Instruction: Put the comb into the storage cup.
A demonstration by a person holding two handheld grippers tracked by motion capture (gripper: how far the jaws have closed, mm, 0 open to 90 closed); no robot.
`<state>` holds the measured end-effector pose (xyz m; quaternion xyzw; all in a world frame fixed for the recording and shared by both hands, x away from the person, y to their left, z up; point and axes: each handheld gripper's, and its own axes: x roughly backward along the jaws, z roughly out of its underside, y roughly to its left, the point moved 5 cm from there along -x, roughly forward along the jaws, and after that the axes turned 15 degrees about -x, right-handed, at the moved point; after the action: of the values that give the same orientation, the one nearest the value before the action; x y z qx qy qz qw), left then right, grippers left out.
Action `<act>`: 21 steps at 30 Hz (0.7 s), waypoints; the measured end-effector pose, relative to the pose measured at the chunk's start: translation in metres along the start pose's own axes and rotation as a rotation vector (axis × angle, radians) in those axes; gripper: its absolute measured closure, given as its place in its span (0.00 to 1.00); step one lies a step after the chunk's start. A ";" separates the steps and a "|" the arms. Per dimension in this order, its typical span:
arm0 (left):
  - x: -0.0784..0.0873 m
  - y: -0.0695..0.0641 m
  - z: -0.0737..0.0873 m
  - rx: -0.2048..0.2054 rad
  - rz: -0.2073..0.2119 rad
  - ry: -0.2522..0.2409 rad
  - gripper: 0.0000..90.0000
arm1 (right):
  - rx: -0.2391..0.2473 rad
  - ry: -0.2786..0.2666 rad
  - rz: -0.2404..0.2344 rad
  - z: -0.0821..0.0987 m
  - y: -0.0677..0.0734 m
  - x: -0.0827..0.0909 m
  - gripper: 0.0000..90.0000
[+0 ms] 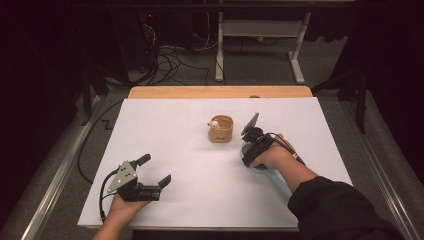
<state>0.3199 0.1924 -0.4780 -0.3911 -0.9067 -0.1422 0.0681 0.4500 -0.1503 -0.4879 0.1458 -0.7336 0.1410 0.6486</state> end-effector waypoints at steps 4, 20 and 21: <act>0.000 0.000 0.000 0.001 -0.001 -0.001 0.00 | -0.015 0.005 0.000 0.000 0.000 0.000 0.23; 0.001 0.001 0.000 -0.001 -0.003 -0.002 0.00 | -0.012 0.008 -0.021 0.000 0.001 0.007 0.23; 0.001 0.001 0.000 -0.001 -0.003 -0.002 0.00 | -0.017 0.012 -0.029 -0.001 0.002 0.010 0.23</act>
<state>0.3200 0.1934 -0.4774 -0.3900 -0.9073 -0.1423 0.0668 0.4489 -0.1487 -0.4779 0.1500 -0.7286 0.1265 0.6562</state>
